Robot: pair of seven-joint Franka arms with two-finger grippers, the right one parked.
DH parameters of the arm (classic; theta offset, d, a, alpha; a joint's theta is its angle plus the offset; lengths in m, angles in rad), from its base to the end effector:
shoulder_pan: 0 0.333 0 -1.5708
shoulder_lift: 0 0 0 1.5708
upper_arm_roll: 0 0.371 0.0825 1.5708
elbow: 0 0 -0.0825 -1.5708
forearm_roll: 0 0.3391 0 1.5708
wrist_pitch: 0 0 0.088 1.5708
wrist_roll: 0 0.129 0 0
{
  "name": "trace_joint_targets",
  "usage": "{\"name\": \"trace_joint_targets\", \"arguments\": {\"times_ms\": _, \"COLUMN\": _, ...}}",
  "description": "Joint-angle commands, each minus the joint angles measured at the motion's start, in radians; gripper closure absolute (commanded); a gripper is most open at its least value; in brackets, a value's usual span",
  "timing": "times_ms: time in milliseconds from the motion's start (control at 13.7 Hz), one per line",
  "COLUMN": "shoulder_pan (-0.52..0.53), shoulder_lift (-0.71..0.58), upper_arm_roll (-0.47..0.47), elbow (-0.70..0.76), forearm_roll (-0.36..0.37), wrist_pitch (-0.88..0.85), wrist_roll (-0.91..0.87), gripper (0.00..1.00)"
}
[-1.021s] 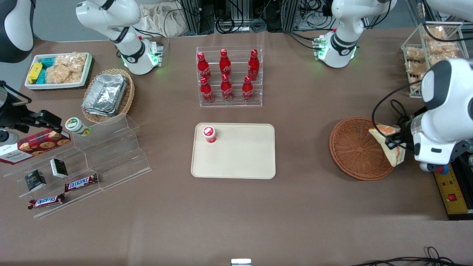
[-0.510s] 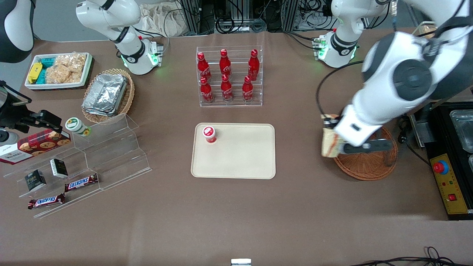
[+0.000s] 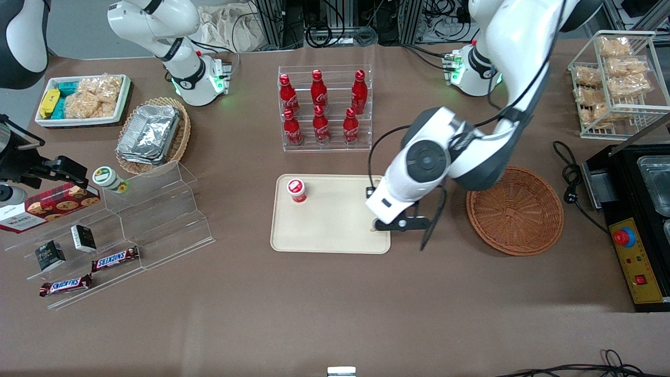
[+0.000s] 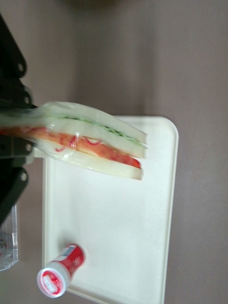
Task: Place sandwich from basket to tray
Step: 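Lift the sandwich and carry it with the left gripper over the cream tray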
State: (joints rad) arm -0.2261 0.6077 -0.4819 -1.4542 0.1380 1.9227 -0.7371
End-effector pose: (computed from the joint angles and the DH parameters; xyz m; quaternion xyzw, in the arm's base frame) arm 0.5702 -0.3797 0.3963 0.9966 0.0207 -0.0736 0.0303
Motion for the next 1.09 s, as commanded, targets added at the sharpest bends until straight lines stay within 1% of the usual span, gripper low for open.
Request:
{"name": "trace_joint_targets", "arguments": {"times_ms": 0, "shoulder_pan": -0.036, "shoulder_lift": 0.090, "upper_arm_roll": 0.008, "elbow": 0.031, "forearm_roll": 0.102, "wrist_pitch": 0.041, "wrist_roll": -0.098, "gripper": 1.00}}
{"name": "trace_joint_targets", "arguments": {"times_ms": 146, "shoulder_pan": -0.045, "shoulder_lift": 0.131, "upper_arm_roll": 0.008, "elbow": 0.026, "forearm_roll": 0.135, "wrist_pitch": 0.074, "wrist_roll": -0.151, "gripper": 1.00}}
{"name": "trace_joint_targets", "arguments": {"times_ms": 292, "shoulder_pan": -0.048, "shoulder_lift": 0.148, "upper_arm_roll": 0.008, "elbow": 0.021, "forearm_roll": 0.153, "wrist_pitch": 0.085, "wrist_roll": -0.156, "gripper": 0.99}}
{"name": "trace_joint_targets", "arguments": {"times_ms": 365, "shoulder_pan": -0.050, "shoulder_lift": 0.162, "upper_arm_roll": 0.008, "elbow": 0.017, "forearm_roll": 0.155, "wrist_pitch": 0.096, "wrist_roll": -0.156, "gripper": 0.91}}
{"name": "trace_joint_targets", "arguments": {"times_ms": 438, "shoulder_pan": -0.062, "shoulder_lift": 0.179, "upper_arm_roll": 0.009, "elbow": 0.017, "forearm_roll": 0.160, "wrist_pitch": 0.120, "wrist_roll": -0.156, "gripper": 0.80}}
{"name": "trace_joint_targets", "arguments": {"times_ms": 583, "shoulder_pan": -0.071, "shoulder_lift": 0.193, "upper_arm_roll": 0.009, "elbow": 0.018, "forearm_roll": 0.176, "wrist_pitch": 0.157, "wrist_roll": -0.194, "gripper": 0.69}}
{"name": "trace_joint_targets", "arguments": {"times_ms": 656, "shoulder_pan": -0.071, "shoulder_lift": 0.199, "upper_arm_roll": 0.009, "elbow": 0.018, "forearm_roll": 0.190, "wrist_pitch": 0.168, "wrist_roll": -0.199, "gripper": 0.41}}
{"name": "trace_joint_targets", "arguments": {"times_ms": 729, "shoulder_pan": -0.071, "shoulder_lift": 0.205, "upper_arm_roll": 0.009, "elbow": 0.018, "forearm_roll": 0.213, "wrist_pitch": 0.171, "wrist_roll": -0.200, "gripper": 0.00}}
{"name": "trace_joint_targets", "arguments": {"times_ms": 1021, "shoulder_pan": -0.058, "shoulder_lift": 0.150, "upper_arm_roll": 0.009, "elbow": 0.023, "forearm_roll": 0.224, "wrist_pitch": 0.148, "wrist_roll": -0.203, "gripper": 0.00}}
